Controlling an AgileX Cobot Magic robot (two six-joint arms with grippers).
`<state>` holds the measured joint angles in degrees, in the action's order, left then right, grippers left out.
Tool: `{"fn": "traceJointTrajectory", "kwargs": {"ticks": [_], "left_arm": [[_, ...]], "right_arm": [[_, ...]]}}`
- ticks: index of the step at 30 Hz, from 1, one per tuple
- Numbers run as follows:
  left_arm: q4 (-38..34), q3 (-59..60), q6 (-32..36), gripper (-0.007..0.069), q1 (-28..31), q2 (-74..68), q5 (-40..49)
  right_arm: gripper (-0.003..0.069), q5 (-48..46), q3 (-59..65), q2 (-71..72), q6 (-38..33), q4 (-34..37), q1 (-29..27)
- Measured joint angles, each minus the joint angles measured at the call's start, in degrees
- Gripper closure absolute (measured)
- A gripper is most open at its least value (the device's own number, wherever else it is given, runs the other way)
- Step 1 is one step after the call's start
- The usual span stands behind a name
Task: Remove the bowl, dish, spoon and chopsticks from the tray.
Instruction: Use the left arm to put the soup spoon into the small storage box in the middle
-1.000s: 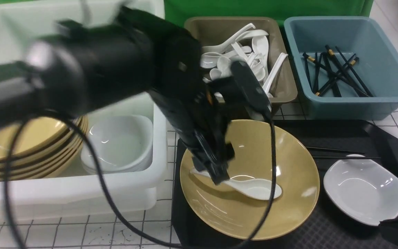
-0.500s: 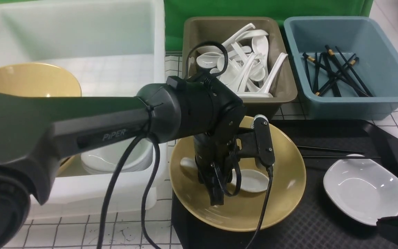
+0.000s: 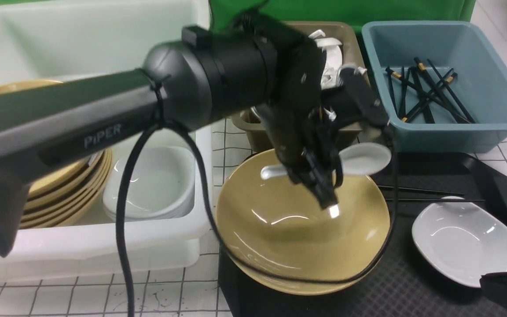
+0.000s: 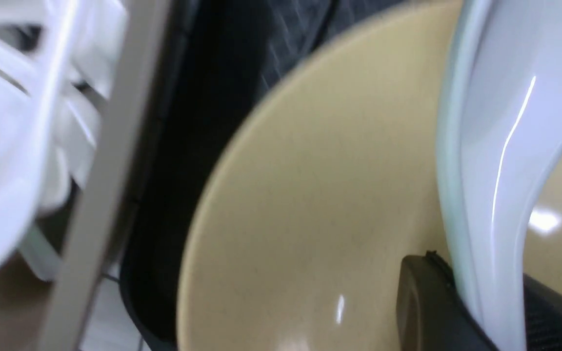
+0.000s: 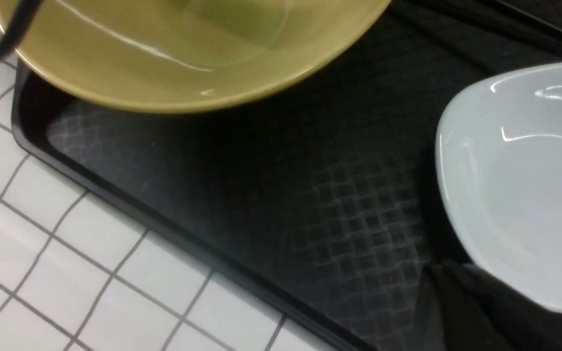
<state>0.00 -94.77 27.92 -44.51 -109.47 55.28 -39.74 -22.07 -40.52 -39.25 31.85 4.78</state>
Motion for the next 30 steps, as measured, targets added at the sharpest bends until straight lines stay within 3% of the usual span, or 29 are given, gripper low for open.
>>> {"fn": "traceJointTrajectory", "kwargs": {"ticks": [8, 12, 14, 18, 21, 22, 24, 26, 28, 30], "left_arm": [[1.46, -6.59, -1.73, 0.0591, 0.74, -0.06, -3.05], [3.15, -7.7, -4.47, 0.0591, 3.74, -1.05, -16.02], [3.23, -7.74, -7.37, 0.0589, 6.48, -3.43, -28.82], [4.26, -7.74, -10.02, 0.053, 9.47, -8.21, -36.52], [5.96, -7.74, -11.35, 0.038, 10.9, -10.6, -35.45], [6.09, -7.74, -11.46, 0.0369, 10.9, -10.67, -35.21], [6.93, -8.1, -13.95, 0.0239, 11.23, -10.32, -28.5], [6.55, -9.42, -18.2, 0.0181, 10.98, -9.06, -18.65], [6.37, -9.97, -20.58, 0.0167, 10.72, -8.17, -14.66], [5.63, -11.41, -24.38, 0.0154, 10.01, -6.4, -3.65]], "right_arm": [[0.0622, 0.18, 0.0, 0.0, 0.0, 0.04, 0.0], [0.0622, 0.72, 0.0, 0.0, 0.0, 1.05, 0.0], [0.0622, 0.89, 0.0, 0.0, 0.0, 1.39, 0.0], [0.0622, 0.9, 0.0, 0.0, 0.0, 1.5, 0.0], [0.0621, 0.9, 0.0, 0.0, 0.0, 1.5, 0.0], [0.062, 0.9, 0.0, 0.0, 0.0, 1.5, 0.0], [0.0619, 0.9, 0.0, 0.0, 0.0, 1.5, 0.0], [0.0617, 0.9, 0.0, 0.0, 0.0, 1.5, 0.0], [0.0617, 0.9, 0.0, 0.0, 0.0, 1.5, 0.0], [0.0616, 0.9, 0.0, 0.0, 0.0, 1.5, 0.0]]}}
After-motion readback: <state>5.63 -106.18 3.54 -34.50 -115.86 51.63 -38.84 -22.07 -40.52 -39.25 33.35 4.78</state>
